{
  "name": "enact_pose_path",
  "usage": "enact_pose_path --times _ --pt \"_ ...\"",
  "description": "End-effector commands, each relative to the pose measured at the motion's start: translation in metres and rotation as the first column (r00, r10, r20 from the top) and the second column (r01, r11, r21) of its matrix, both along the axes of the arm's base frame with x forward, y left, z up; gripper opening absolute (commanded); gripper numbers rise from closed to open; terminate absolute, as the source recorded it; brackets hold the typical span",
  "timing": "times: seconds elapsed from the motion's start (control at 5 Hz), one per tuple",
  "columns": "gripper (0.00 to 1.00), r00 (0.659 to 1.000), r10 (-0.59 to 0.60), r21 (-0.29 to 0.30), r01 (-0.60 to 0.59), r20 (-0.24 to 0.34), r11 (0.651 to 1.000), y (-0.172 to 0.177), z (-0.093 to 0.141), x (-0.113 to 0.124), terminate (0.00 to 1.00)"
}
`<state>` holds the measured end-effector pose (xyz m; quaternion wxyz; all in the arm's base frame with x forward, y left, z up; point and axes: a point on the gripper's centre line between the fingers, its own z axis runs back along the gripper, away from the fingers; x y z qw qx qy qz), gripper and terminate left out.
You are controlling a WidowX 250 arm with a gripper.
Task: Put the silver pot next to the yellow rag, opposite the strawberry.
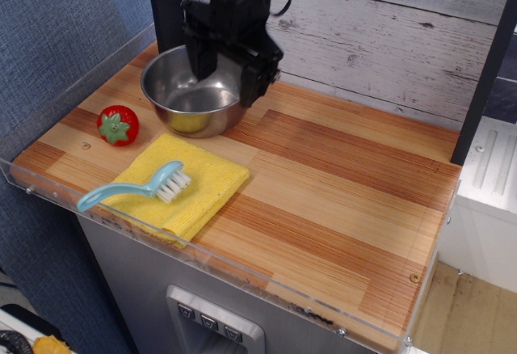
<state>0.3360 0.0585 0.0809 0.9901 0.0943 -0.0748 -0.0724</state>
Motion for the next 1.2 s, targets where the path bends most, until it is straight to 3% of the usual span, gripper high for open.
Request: enact_pose_path --times 0.0,0.4,0.6,0.8,1.0 --pt "1.00 0.999 0.039 0.014 -0.039 0.003 0.999 0.024 -0.004 -0.004 0.00" --pt "1.00 0.992 0.082 0.015 -0.081 -0.096 0.997 0.040 -0.049 -0.025 0.00" --pt "0.00 0.991 0.103 0.027 -0.101 -0.082 0.995 0.049 -0.058 -0.036 0.00" --pt "0.00 0.994 0.090 0.012 -0.089 -0.054 0.996 0.050 -0.047 -0.037 0.00" --pt "0.00 0.996 0.076 -0.076 -0.074 0.037 0.994 0.047 -0.022 -0.039 0.00"
